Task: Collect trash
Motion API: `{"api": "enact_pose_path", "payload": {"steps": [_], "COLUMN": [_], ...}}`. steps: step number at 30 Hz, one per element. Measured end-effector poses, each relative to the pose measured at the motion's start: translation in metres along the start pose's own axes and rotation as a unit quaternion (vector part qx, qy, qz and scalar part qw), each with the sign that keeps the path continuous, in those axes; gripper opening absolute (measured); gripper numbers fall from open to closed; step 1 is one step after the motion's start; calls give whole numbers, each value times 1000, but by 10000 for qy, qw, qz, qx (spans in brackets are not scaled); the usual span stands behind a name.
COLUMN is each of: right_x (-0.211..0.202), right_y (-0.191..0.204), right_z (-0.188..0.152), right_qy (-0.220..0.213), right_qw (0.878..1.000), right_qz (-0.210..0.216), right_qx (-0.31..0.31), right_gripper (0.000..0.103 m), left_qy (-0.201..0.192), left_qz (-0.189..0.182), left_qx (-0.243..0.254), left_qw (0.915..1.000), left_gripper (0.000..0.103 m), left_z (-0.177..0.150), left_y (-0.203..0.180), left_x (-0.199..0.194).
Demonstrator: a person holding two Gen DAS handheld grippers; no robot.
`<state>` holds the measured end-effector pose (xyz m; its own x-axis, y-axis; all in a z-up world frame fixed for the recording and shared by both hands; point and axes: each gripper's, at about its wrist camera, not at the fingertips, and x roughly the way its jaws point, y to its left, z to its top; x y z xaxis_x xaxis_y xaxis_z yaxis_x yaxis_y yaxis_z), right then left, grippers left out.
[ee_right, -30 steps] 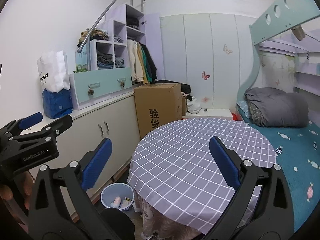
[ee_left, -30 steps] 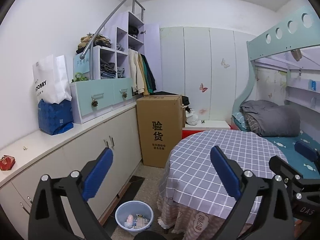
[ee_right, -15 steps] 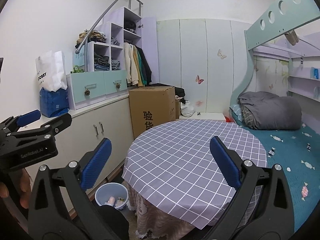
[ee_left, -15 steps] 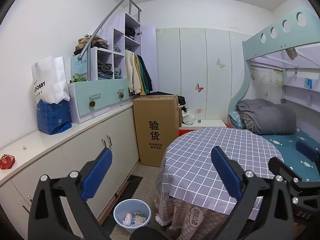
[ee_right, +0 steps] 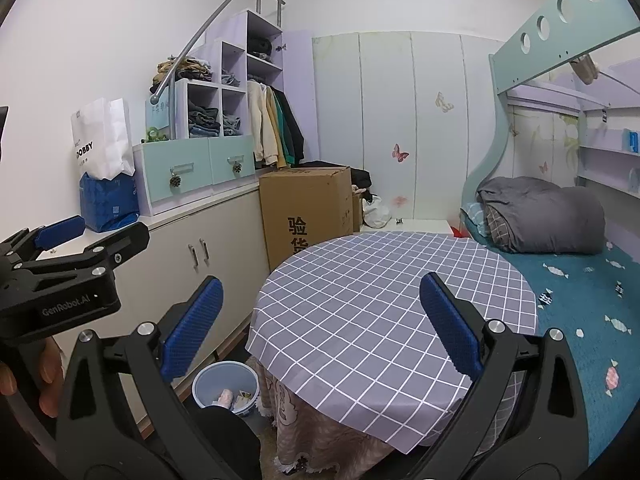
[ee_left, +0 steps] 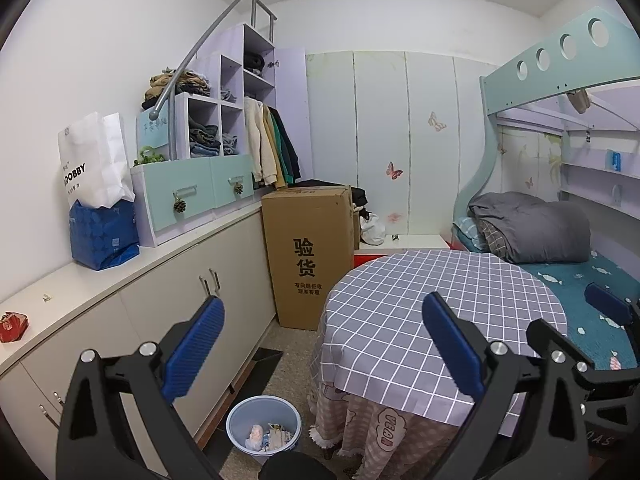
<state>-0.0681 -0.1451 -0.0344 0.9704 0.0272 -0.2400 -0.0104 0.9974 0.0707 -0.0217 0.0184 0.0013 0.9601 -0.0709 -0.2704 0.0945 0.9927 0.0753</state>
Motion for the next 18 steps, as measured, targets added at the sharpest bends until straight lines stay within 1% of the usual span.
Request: {"api": "enact_pose_path", "payload": {"steps": [18], "right_x": [2], "right_y": [-1], "right_z": [-2], "right_qy": [34], "right_qw": [10000], "right_qz": [13], "right_qx": [70], "right_gripper": [96], "left_qy": [14], "left_qz": [23], "left_qx": [30], "left_qw": [10000], "left_gripper": [97], "left_z": [-1], "left_y": [-1], "left_x": [3]}}
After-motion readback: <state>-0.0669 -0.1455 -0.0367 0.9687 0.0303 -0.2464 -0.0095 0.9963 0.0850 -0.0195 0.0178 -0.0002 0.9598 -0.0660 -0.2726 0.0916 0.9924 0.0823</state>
